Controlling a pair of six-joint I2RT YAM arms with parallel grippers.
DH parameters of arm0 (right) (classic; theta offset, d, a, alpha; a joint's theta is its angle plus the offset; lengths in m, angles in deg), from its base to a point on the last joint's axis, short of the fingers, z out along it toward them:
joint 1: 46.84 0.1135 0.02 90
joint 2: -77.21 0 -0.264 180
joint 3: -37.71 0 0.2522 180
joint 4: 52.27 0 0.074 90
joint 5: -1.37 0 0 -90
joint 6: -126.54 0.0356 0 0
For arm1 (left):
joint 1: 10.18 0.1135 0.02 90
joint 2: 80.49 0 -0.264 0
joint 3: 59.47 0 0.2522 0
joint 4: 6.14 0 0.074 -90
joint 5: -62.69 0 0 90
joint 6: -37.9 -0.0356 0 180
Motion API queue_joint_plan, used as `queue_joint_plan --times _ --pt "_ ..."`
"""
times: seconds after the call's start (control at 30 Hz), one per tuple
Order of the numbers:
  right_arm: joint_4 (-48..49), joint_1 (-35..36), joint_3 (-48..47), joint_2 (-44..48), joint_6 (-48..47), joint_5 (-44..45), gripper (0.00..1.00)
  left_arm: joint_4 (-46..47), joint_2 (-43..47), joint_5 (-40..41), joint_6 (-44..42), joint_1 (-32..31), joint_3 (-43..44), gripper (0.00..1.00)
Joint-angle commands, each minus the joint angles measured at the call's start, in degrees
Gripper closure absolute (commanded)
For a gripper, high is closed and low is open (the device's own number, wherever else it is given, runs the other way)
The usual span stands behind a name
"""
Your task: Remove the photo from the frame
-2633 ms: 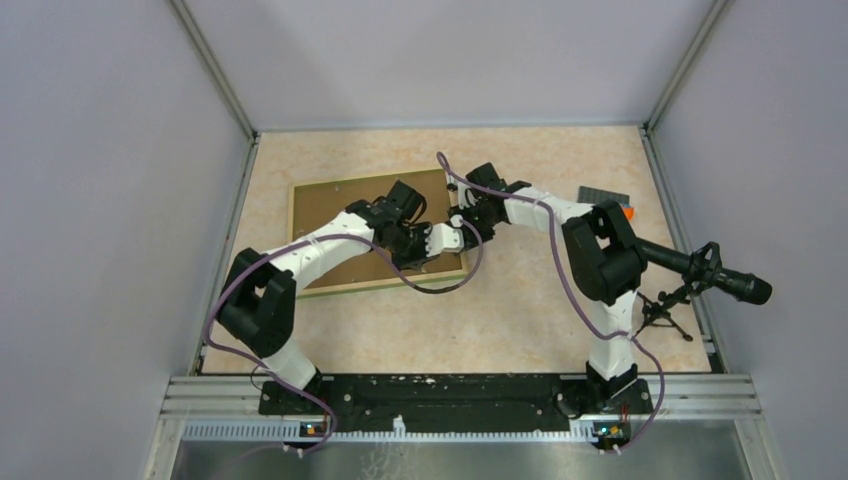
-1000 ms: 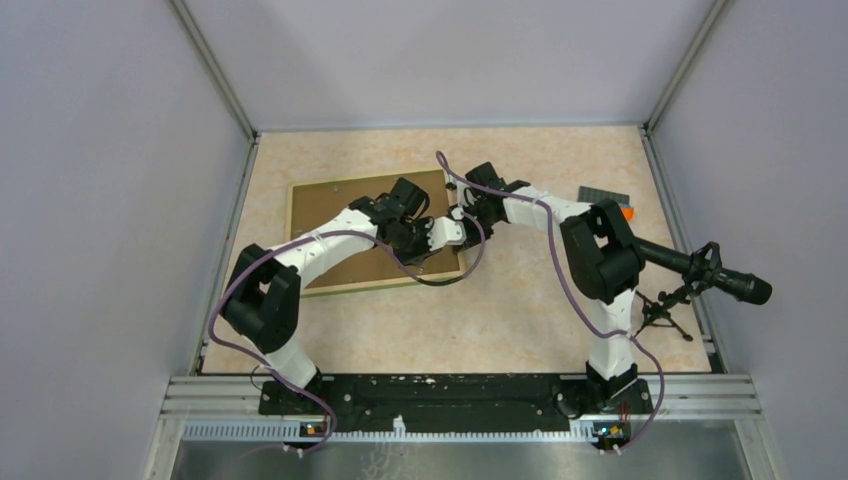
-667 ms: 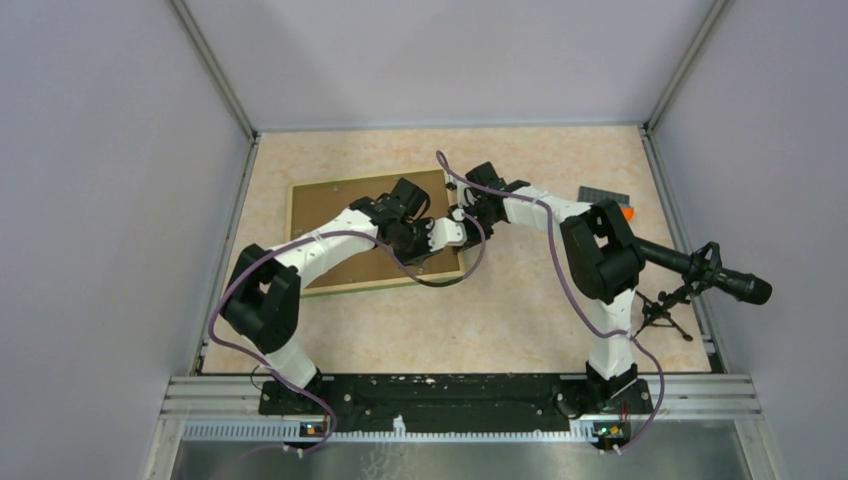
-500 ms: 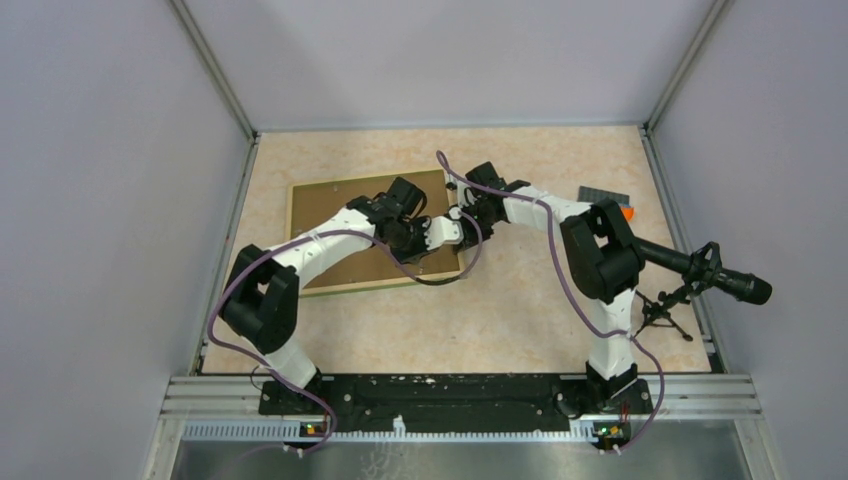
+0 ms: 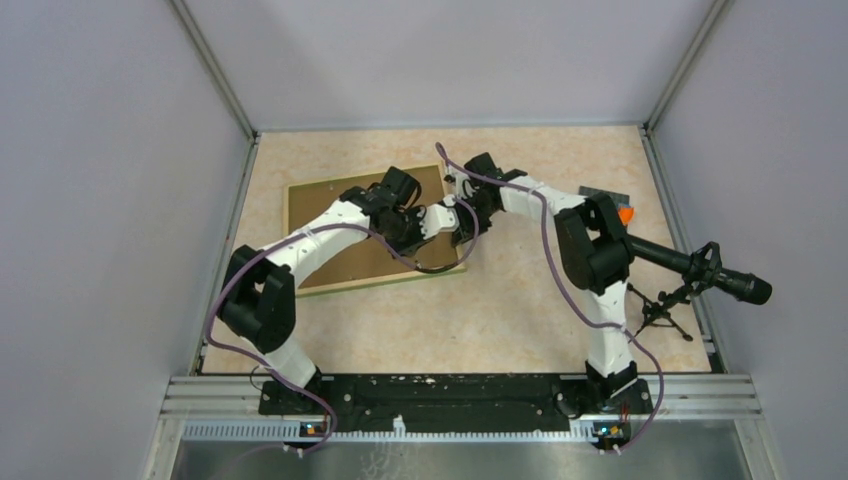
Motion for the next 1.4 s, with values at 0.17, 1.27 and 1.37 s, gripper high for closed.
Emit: queue_joint_plan --times 0.17,1.27,1.37 --pt "-1.2 -6.7 -16.8 -12.5 -13.8 10.7 0.83 -1.8 4.5 -5.8 6.1 6.0 3.8 1.0" --pt "1.3 -5.7 6.8 7.5 1.7 -9.9 0.46 -12.2 7.3 0.4 -14.8 21.5 -3.4 1.0" --pt "1.2 -5.7 5.7 6.0 1.8 -9.8 0.47 -12.3 7.5 1.6 -15.1 21.4 -4.5 1.0"
